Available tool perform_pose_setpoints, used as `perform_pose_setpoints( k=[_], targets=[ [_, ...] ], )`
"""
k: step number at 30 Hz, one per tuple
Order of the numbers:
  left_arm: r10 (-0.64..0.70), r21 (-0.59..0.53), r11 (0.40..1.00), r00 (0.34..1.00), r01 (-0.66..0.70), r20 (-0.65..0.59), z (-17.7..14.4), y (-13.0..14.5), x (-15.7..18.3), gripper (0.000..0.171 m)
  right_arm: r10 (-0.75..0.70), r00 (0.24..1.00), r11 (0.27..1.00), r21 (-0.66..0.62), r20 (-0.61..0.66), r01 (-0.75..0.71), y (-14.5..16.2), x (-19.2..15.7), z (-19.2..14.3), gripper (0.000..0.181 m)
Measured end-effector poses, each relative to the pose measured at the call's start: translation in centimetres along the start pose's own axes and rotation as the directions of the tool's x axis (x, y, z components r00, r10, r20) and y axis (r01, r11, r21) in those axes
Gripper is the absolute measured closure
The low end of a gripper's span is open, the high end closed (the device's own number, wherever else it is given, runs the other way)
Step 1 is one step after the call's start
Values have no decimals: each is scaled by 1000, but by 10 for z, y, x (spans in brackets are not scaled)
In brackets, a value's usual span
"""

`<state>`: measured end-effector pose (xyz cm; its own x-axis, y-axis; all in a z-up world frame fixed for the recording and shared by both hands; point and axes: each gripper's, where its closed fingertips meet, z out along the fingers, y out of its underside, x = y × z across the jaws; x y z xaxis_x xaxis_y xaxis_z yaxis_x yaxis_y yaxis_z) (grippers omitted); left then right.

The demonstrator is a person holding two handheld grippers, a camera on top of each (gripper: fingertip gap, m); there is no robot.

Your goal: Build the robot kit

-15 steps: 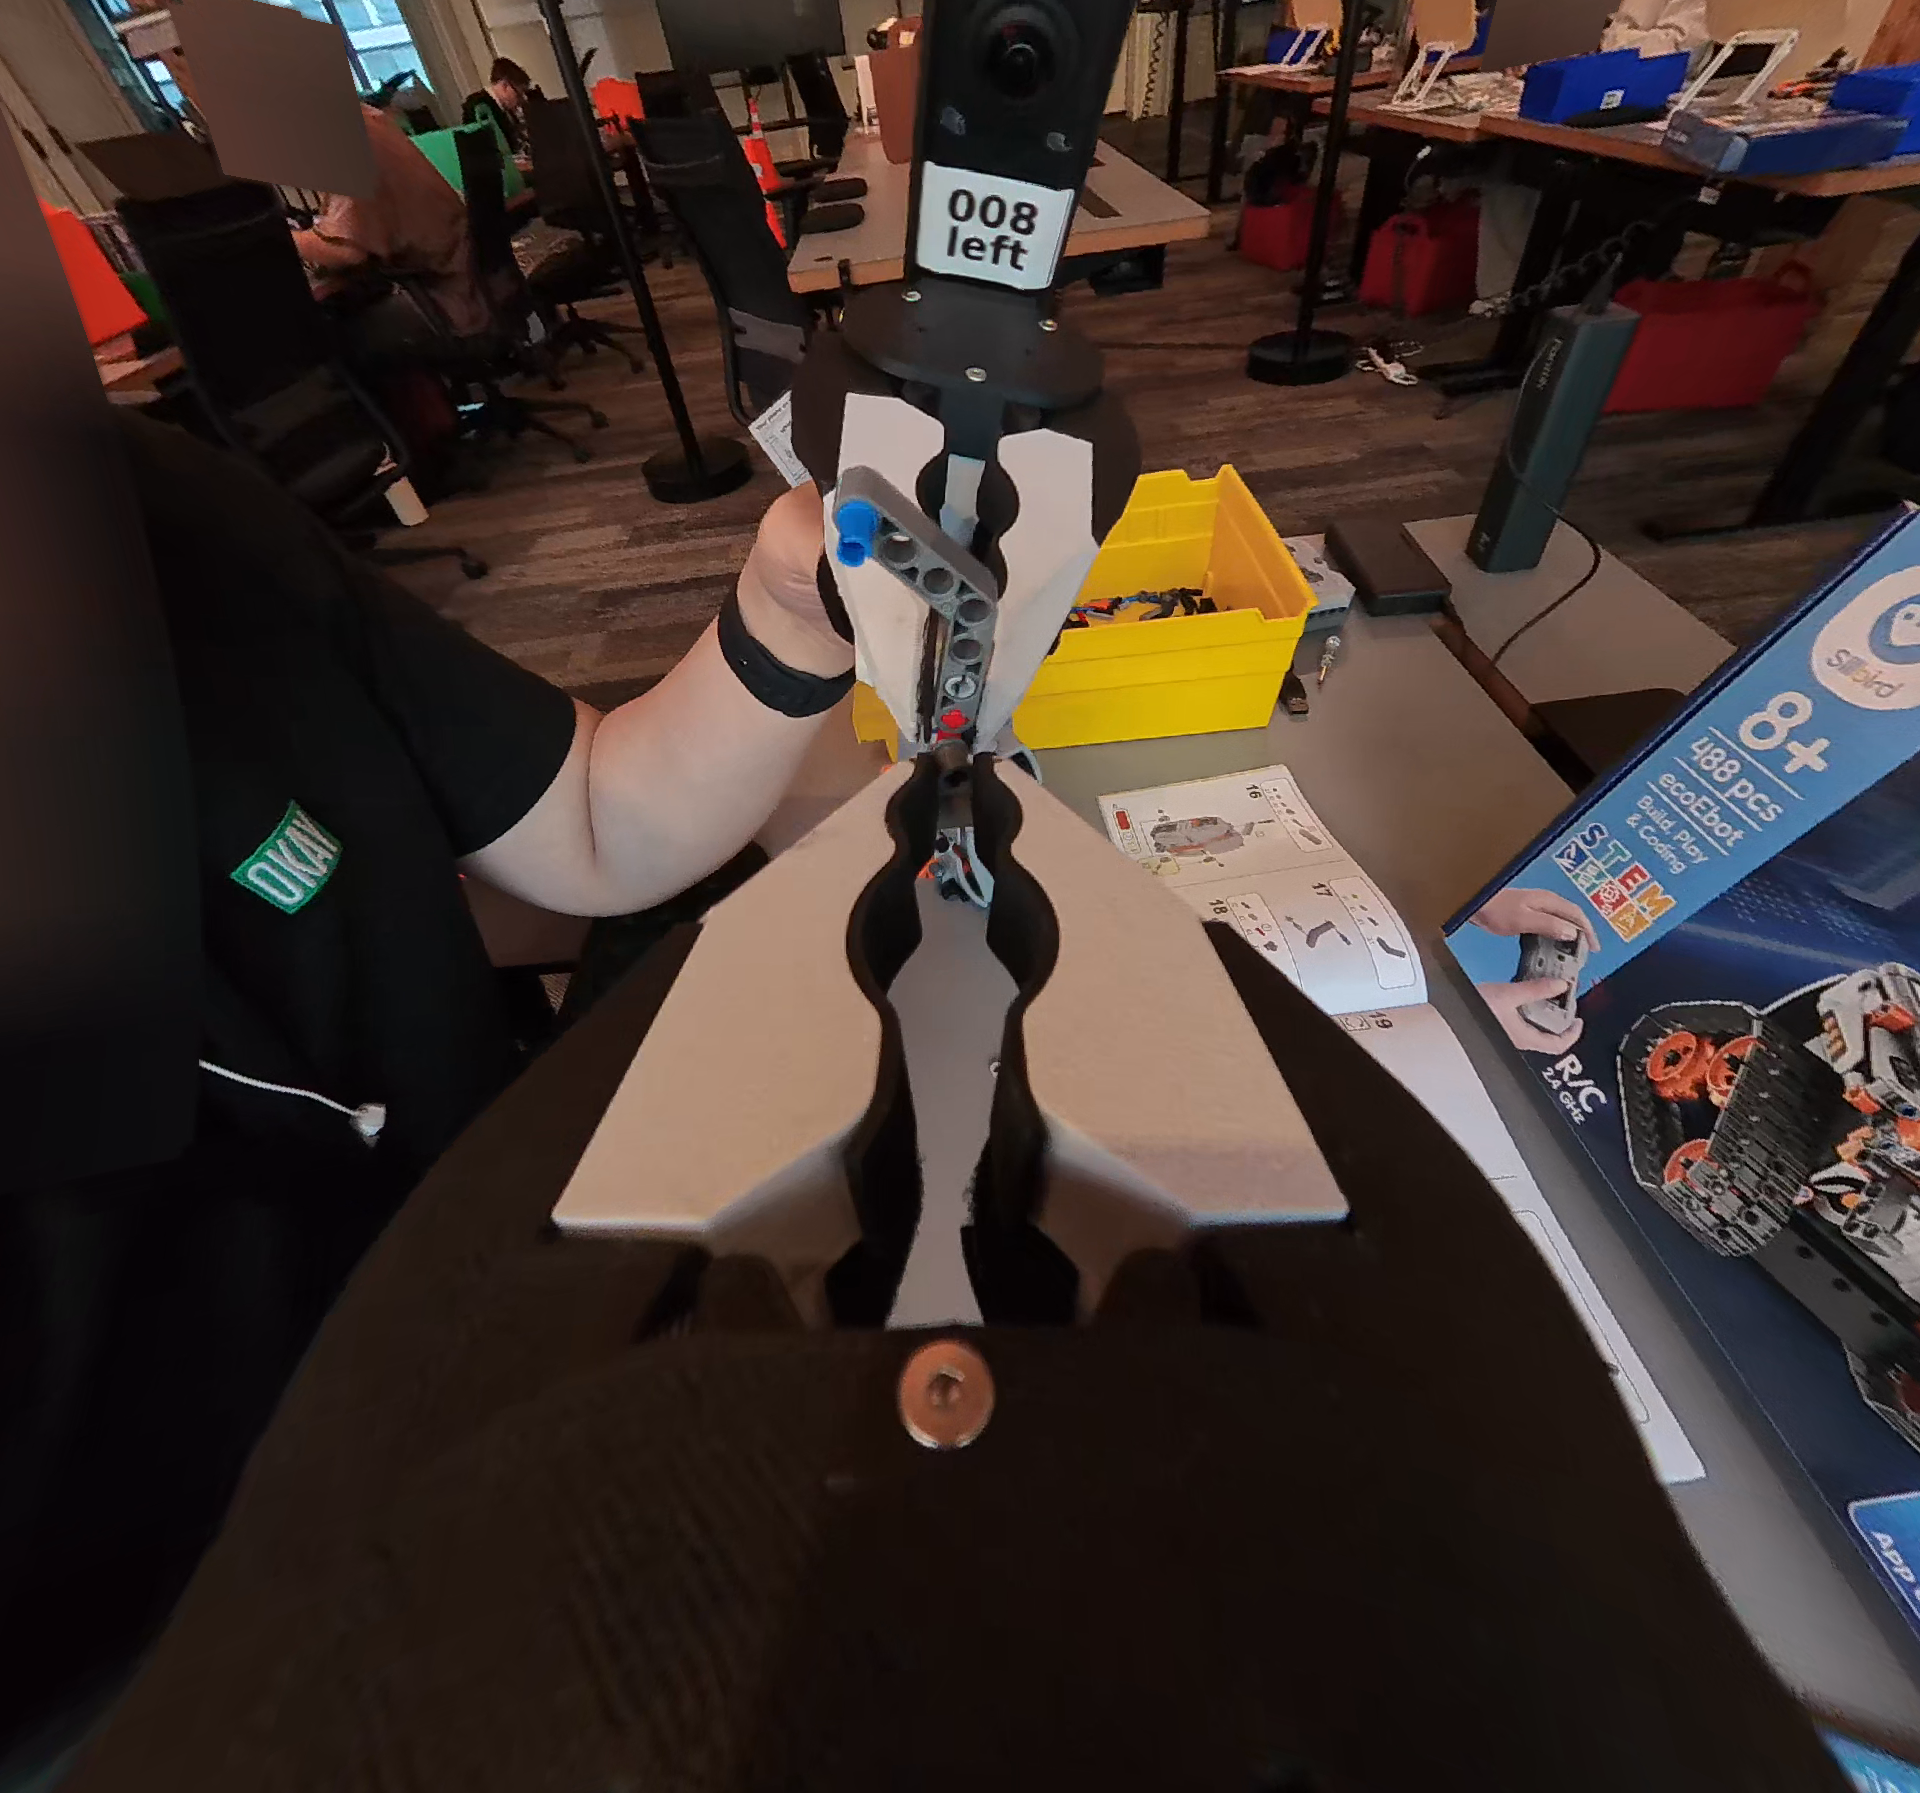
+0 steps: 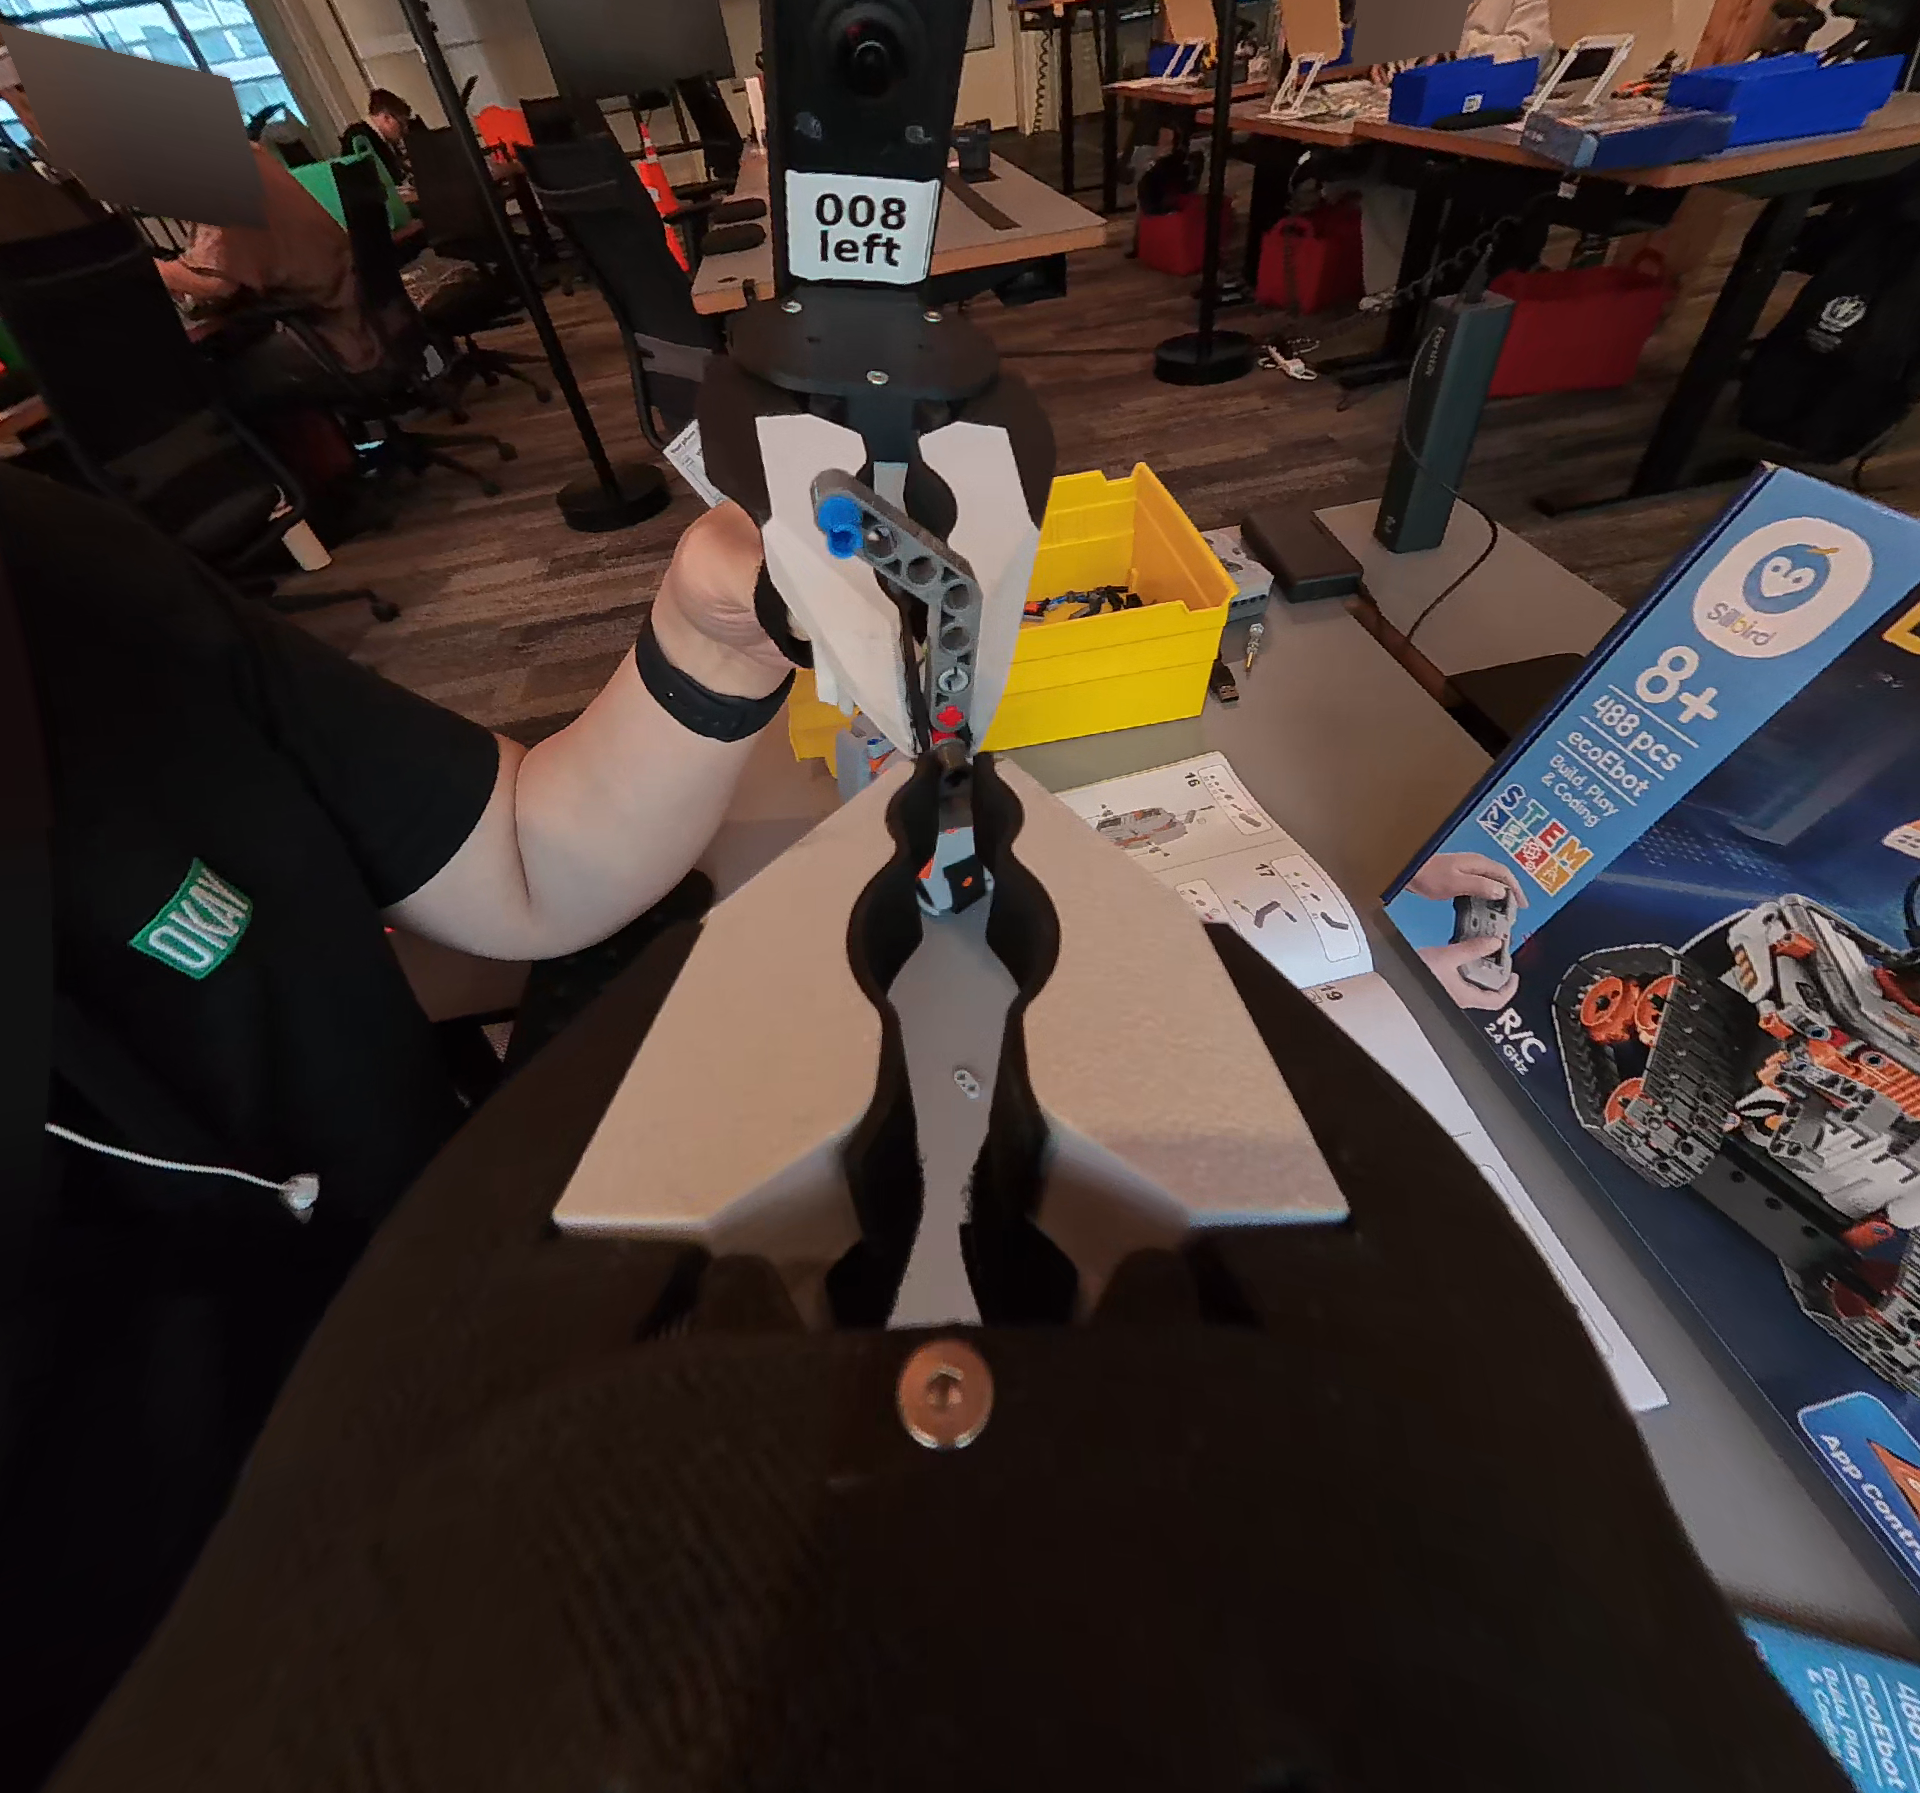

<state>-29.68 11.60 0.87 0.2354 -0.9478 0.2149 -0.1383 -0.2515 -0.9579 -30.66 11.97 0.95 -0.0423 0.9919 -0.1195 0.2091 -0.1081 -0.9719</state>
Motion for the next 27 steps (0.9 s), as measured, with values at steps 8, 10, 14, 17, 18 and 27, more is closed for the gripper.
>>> perform_pose_setpoints(
  k=[8,10,14,17,18,27],
  targets=[
    [1,-45,999,999,1,32,2,8,-6,166,-50,997,996,-72,-58,46,10,5,2,175],
    [0,-68,998,1000,1,24,4,12,-6,166,-68,996,993,-102,-52,62,14,4,2,175],
    [5,-129,992,999,-1,32,7,23,-7,166,-101,993,982,-164,-65,89,24,6,2,175],
    [6,-155,988,999,1,44,9,27,-9,166,-122,989,974,-201,-80,104,29,8,3,175],
    [5,-161,987,999,2,47,9,28,-10,166,-128,988,972,-209,-85,108,30,8,3,175],
    [-14,-132,991,998,21,57,10,26,-16,166,-101,988,981,-179,-114,79,27,14,3,175]
  ],
)
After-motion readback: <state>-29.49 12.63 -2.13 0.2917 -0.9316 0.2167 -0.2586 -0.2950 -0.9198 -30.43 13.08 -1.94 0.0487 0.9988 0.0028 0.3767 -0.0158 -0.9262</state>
